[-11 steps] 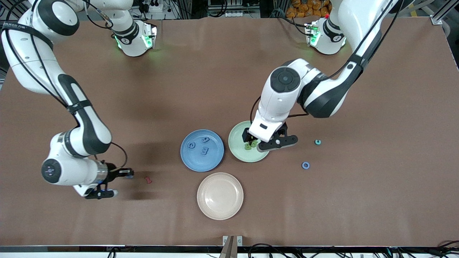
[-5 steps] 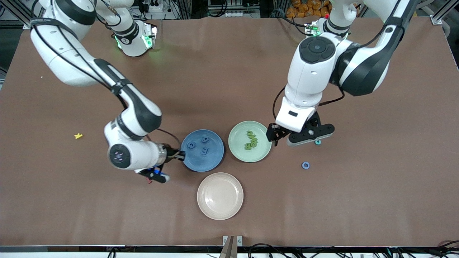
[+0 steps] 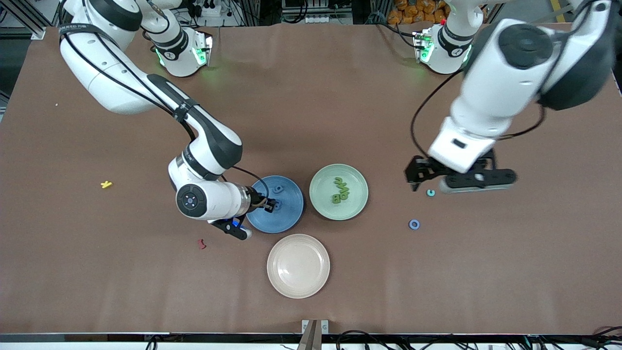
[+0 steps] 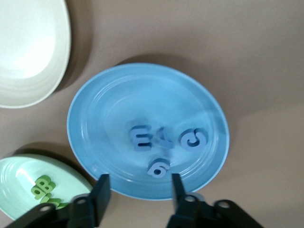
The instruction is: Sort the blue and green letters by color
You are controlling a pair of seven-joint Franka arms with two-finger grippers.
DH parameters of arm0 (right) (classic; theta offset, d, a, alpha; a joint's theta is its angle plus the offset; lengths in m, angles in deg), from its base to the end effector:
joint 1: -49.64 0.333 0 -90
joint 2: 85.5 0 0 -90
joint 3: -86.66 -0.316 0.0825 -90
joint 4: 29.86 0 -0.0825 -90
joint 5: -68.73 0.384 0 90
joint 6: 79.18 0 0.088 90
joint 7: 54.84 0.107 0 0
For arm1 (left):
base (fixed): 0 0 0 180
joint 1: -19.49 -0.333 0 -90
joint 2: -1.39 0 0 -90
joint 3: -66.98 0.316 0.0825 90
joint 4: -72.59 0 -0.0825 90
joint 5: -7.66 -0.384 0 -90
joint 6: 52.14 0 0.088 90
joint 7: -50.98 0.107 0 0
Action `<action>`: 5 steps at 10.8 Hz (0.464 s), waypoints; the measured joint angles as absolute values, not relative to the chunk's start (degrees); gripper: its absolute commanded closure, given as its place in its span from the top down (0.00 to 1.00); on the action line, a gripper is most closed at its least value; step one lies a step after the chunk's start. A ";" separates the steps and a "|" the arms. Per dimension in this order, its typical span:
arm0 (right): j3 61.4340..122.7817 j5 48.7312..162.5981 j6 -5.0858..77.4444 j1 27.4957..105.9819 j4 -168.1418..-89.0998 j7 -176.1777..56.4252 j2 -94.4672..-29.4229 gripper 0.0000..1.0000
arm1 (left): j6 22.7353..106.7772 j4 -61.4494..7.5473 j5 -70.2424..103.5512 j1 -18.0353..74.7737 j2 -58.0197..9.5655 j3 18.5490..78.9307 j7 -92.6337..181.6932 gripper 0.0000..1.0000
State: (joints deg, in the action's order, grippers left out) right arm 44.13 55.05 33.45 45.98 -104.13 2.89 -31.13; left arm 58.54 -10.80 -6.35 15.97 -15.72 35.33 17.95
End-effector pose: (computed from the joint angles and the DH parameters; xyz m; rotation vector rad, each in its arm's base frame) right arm 0.6544 0.3293 0.2613 -2.8229 0.6311 0.4553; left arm 0.6128 -0.2537 0.5570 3.0796 0.0951 0.3625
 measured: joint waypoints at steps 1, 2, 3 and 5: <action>44.30 55.06 33.45 45.47 -104.12 2.87 -31.12 1.00 | 56.80 -10.81 -3.99 15.29 -14.13 38.11 23.74 1.00; 44.35 55.06 33.45 44.95 -104.12 2.85 -31.11 1.00 | 55.04 -10.81 -2.29 14.96 -12.80 40.57 29.41 1.00; 44.35 55.05 33.45 44.49 -104.12 2.83 -31.12 1.00 | 53.32 -10.83 -0.85 14.82 -11.70 42.92 35.53 1.00; 44.39 54.48 33.46 43.51 -104.02 0.95 -31.14 1.00 | 50.03 -10.92 1.84 14.81 -9.96 48.47 49.07 1.00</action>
